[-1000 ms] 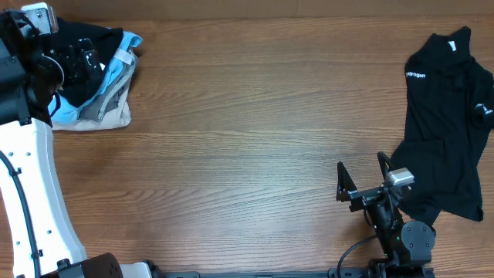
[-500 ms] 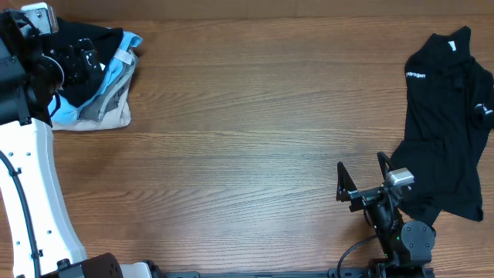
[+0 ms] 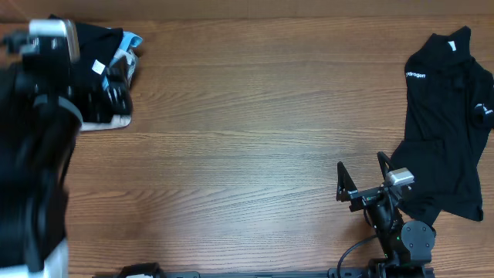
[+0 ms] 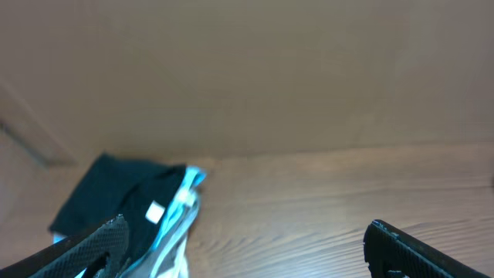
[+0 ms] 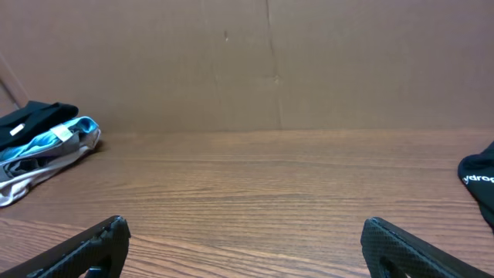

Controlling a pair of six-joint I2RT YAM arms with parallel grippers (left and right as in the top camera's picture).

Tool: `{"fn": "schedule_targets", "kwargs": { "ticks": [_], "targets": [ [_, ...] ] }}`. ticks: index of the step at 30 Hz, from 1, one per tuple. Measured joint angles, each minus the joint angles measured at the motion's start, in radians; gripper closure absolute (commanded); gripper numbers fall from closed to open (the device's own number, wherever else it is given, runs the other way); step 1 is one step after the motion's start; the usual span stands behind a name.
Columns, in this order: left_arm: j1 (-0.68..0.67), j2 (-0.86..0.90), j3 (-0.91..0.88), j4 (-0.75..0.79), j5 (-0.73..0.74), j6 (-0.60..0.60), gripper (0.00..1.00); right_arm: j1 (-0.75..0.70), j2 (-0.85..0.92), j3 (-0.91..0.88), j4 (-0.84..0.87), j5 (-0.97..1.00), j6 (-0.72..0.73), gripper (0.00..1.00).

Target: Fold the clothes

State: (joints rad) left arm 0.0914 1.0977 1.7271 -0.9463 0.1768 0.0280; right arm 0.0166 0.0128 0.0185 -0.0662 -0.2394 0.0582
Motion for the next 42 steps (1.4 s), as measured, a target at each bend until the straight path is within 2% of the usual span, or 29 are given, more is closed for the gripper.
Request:
{"fn": "schedule_targets", "kwargs": {
  "ticks": [4, 6, 9, 11, 13, 17, 23, 33, 40, 42],
  "targets": [
    [-0.018, -0.143, -0.035, -0.012, 0.008, -0.001, 0.0, 0.0, 0.0, 0.0, 0.001, 0.0, 0.0, 0.0],
    [-0.019, -0.244, -0.146, 0.047, 0.019, -0.002, 0.0, 0.0, 0.0, 0.0, 0.002, 0.0, 0.0, 0.0],
    [-0.02, -0.38, -0.395, 0.234, 0.039, -0.004, 0.0, 0.0, 0.0, 0.0, 0.004, 0.0, 0.0, 0.0],
    [-0.02, -0.472, -0.614, 0.434, 0.061, -0.006, 0.0, 0.0, 0.0, 0.0, 0.003, 0.0, 0.0, 0.0],
    [-0.02, -0.547, -0.789, 0.539, 0.078, -0.016, 0.0, 0.0, 0.0, 0.0, 0.002, 0.0, 0.0, 0.0],
    [-0.026, -0.69, -1.064, 0.673, 0.089, -0.035, 0.0, 0.0, 0.0, 0.0, 0.002, 0.0, 0.0, 0.0],
    [-0.034, -0.898, -1.353, 0.831, 0.097, -0.048, 0.0, 0.0, 0.0, 0.0, 0.003, 0.0, 0.0, 0.0],
    [-0.046, -1.069, -1.582, 0.989, 0.058, -0.052, 0.0, 0.0, 0.0, 0.0, 0.003, 0.0, 0.0, 0.0],
    [-0.046, -1.081, -1.694, 1.103, 0.024, -0.052, 0.0, 0.0, 0.0, 0.0, 0.003, 0.0, 0.0, 0.0],
    [-0.046, -1.081, -1.711, 1.094, 0.016, -0.052, 0.0, 0.0, 0.0, 0.0, 0.003, 0.0, 0.0, 0.0]
  ]
}}
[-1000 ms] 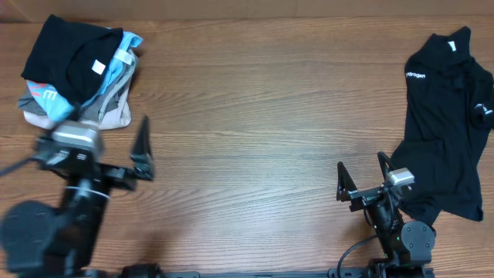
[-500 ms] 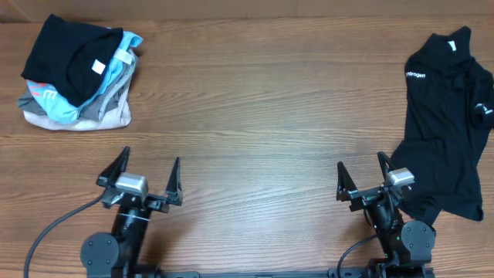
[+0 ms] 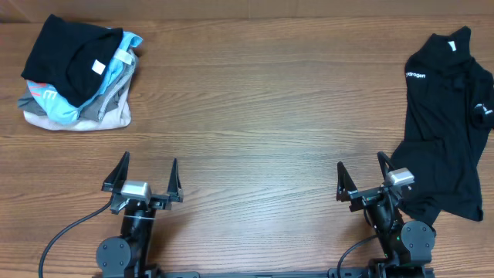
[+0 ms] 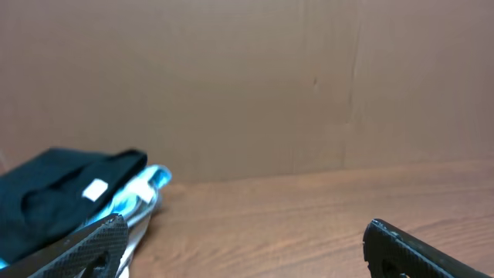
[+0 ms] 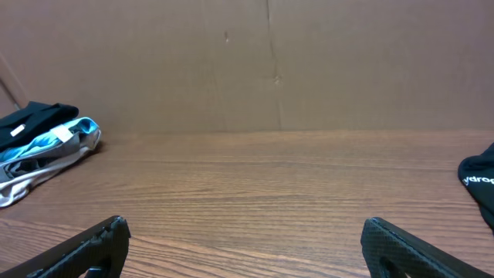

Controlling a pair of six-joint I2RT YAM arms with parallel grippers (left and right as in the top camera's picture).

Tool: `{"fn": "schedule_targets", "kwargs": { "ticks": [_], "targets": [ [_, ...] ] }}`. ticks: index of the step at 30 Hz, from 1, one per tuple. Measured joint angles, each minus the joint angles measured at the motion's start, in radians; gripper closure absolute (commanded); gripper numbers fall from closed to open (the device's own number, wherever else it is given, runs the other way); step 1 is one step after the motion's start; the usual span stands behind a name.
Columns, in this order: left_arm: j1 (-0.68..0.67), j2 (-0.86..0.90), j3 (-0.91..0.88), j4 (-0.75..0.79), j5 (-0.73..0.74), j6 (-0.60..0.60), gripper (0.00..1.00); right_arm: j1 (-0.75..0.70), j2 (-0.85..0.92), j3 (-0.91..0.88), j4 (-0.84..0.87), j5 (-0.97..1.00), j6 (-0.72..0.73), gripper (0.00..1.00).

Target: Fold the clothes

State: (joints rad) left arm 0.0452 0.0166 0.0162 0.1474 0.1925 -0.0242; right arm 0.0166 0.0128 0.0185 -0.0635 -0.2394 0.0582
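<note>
A stack of folded clothes (image 3: 77, 73), black on top over blue, grey and white, sits at the far left corner; the same stack of folded clothes (image 4: 73, 205) (image 5: 42, 147) shows in both wrist views. An unfolded black shirt (image 3: 451, 123) with white lettering lies spread at the right edge, its edge (image 5: 480, 181) just in the right wrist view. My left gripper (image 3: 147, 174) (image 4: 243, 251) rests open at the near left, nothing between its fingers. My right gripper (image 3: 363, 174) (image 5: 243, 251) rests open at the near right, beside the shirt's lower hem.
The wooden table (image 3: 262, 131) stretches between the stack and the shirt. A brown cardboard wall (image 5: 270, 62) stands along the far edge. A black cable (image 3: 65, 232) runs from the left arm's base.
My left arm was raised over the far left stack, hiding part of it; now it is down at the near left with its gripper open. The stack is fully in view. The right arm has not moved.
</note>
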Motion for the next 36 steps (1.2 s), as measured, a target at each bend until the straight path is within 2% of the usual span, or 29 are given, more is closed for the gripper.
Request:
{"fn": "schedule_targets", "kwargs": {
  "ticks": [3, 8, 36],
  "targets": [
    [0.0, 0.0, -0.005, -0.024, -0.008, 0.0, 0.0, 0.0, 0.0, 0.0, 0.0, 0.0, 0.0, 0.0],
    [-0.003, -0.001, -0.008, -0.208, -0.017, -0.008, 0.0, 0.0, 0.0, 0.0, 0.0, 0.0, 0.001, 0.0],
    [-0.006, -0.002, -0.008, -0.208, -0.018, -0.023, 0.0, 0.0, 0.0, 0.0, 0.0, 0.0, 0.0, 0.0]
  ]
}}
